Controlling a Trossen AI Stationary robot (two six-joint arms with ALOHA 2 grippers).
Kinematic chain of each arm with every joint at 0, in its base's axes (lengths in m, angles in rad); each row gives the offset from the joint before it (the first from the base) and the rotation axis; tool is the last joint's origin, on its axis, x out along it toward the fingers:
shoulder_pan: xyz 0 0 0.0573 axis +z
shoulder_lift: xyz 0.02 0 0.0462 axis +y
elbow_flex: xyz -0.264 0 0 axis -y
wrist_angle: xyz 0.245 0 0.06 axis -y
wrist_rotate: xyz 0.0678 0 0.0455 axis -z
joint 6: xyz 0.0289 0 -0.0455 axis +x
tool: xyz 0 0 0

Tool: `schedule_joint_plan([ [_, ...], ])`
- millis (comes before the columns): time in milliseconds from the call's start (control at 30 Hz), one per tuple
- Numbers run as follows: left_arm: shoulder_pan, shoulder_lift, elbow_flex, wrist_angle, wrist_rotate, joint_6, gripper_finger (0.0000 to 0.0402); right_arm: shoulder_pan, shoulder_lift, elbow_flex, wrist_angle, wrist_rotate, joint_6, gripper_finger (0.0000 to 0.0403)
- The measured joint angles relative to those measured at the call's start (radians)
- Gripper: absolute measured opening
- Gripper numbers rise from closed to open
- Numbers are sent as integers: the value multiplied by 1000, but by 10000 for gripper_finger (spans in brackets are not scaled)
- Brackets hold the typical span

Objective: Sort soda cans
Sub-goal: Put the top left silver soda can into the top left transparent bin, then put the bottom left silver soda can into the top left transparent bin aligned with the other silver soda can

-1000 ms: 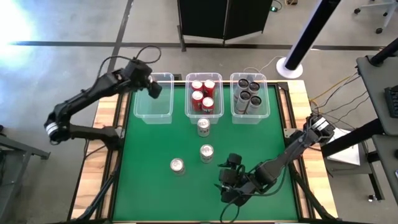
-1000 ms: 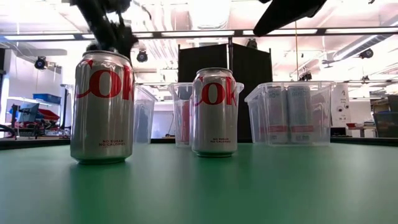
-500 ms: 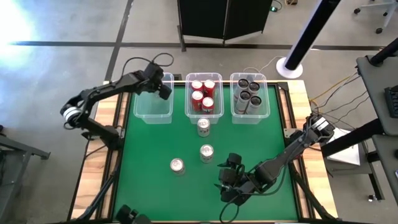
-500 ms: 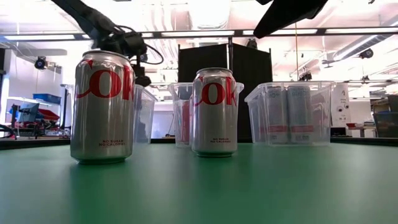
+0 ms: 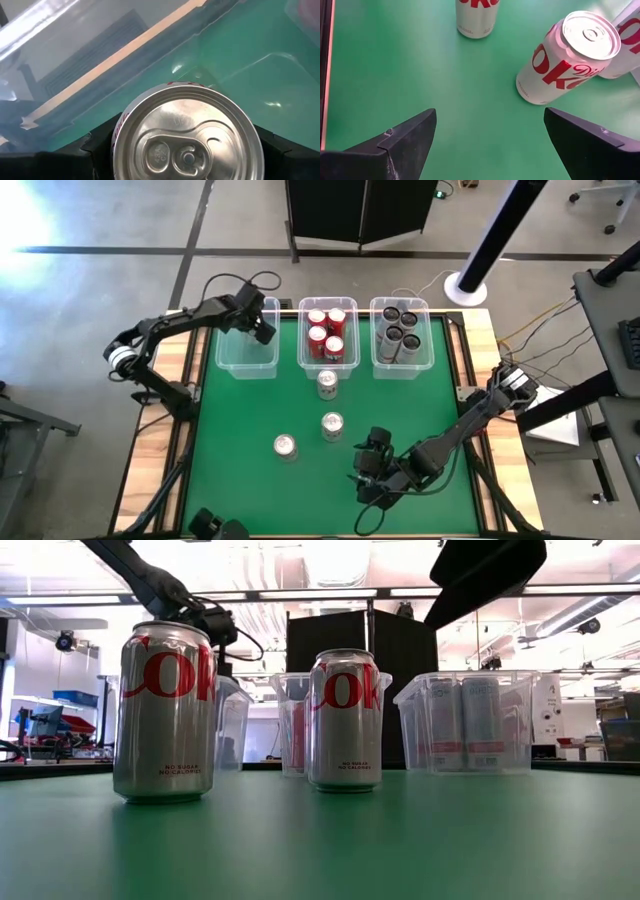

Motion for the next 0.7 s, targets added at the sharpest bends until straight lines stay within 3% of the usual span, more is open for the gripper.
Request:
schedule_joint_plan([
  [167,0,0,0,-3,-4,-15,285,0,0,1,14,1,-4,364],
  [400,0,-1,-2,-33,-23,23,359,0,0,2,29,2,-12,364],
  [700,-5,-67,52,-119,-13,52,345,-1,-8,2,23,29,-48,364],
])
